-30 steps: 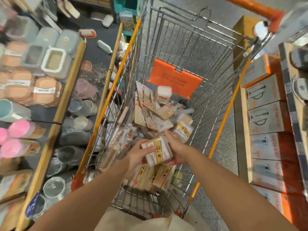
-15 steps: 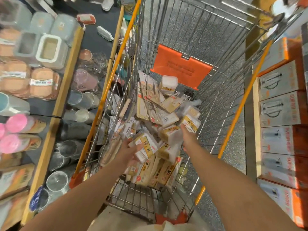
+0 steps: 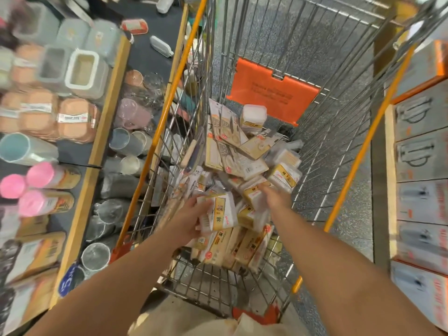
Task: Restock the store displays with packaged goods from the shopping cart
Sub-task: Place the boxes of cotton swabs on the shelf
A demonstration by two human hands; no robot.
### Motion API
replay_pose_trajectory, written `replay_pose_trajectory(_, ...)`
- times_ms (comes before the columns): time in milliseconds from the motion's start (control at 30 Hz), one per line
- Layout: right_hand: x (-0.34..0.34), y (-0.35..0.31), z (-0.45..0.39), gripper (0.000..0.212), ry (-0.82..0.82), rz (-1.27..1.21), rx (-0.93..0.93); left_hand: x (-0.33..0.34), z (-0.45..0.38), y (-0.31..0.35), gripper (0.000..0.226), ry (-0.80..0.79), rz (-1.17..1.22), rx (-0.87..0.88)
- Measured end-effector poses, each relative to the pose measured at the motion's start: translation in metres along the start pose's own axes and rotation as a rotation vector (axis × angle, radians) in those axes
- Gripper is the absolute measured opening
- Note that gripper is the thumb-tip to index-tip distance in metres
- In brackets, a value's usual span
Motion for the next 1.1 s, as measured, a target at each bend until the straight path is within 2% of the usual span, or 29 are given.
replay_pose_trajectory(33, -0.002, 0.001, 0.009, 0.048, -0.012, -0.049, 0.011, 0.001, 0.003, 0.002, 0.018, -0.013, 0.004, -0.004)
replay_pose_trajectory(133, 0.001, 0.007, 0.025, 0.072, -0.12, -0.205, 0.034, 0.006, 0.012, 0.012, 0.027, -0.081, -0.032, 0.023)
replay_pose_trajectory(167, 0.001, 0.005, 0.033, 0.071, -0.156, -0.242, 0.03, 0.009, 0.015, 0.016, 0.034, -0.115, -0.042, 0.04)
replay_pose_trajectory(300, 0.009, -0.012, 0.071, 0.05, -0.334, -0.36, -0.031, 0.013, 0.034, 0.038, 0.075, -0.16, -0.092, 0.112)
replay_pose_trajectory(367, 0.01, -0.026, 0.095, 0.029, -0.41, -0.355, -0.083, 0.012, 0.04, 0.049, 0.092, -0.183, -0.129, 0.168)
replay_pose_trajectory(400, 0.01, -0.033, 0.104, 0.02, -0.435, -0.348, -0.104, 0.016, 0.047, 0.054, 0.094, -0.209, -0.112, 0.184)
replay_pose_trajectory(467, 0.008, -0.042, 0.127, 0.018, -0.51, -0.319, -0.141, 0.023, 0.066, 0.063, 0.091, -0.232, -0.056, 0.22)
replay_pose_trajectory(600, 0.008, -0.058, 0.179, 0.053, -0.713, -0.19, -0.305, 0.021, 0.122, 0.095, 0.074, -0.088, -0.09, 0.469)
replay_pose_trajectory(733, 0.013, -0.061, 0.241, 0.038, -0.891, -0.059, -0.454, -0.009, 0.198, 0.114, 0.048, 0.237, 0.095, 0.77)
replay_pose_trajectory(833, 0.018, -0.046, 0.302, 0.028, -0.984, 0.156, -0.607, -0.028, 0.272, 0.098, 0.042, 0.424, 0.29, 0.916)
replay_pose_trajectory(933, 0.028, -0.021, 0.357, 0.035, -1.076, 0.322, -0.681, -0.044, 0.343, 0.075, 0.035, 0.553, 0.283, 1.045)
replay_pose_trajectory(1033, 0.041, 0.014, 0.424, 0.041, -1.235, 0.388, -0.731, -0.059, 0.414, 0.042, 0.052, 0.606, 0.285, 1.104)
replay_pose_trajectory(1100, 0.05, 0.043, 0.473, 0.041, -1.365, 0.407, -0.748, -0.073, 0.46, 0.016, 0.035, 0.636, 0.314, 1.129)
Point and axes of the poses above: each hand's wrist, its own z-axis away from the middle knuckle, its own x-axis out of the palm, y = z × x, the point moved 10 cm from there along -z, towards the middle knuckle, and after that the axes turned 8 degrees about x, right-handed, at the moved point
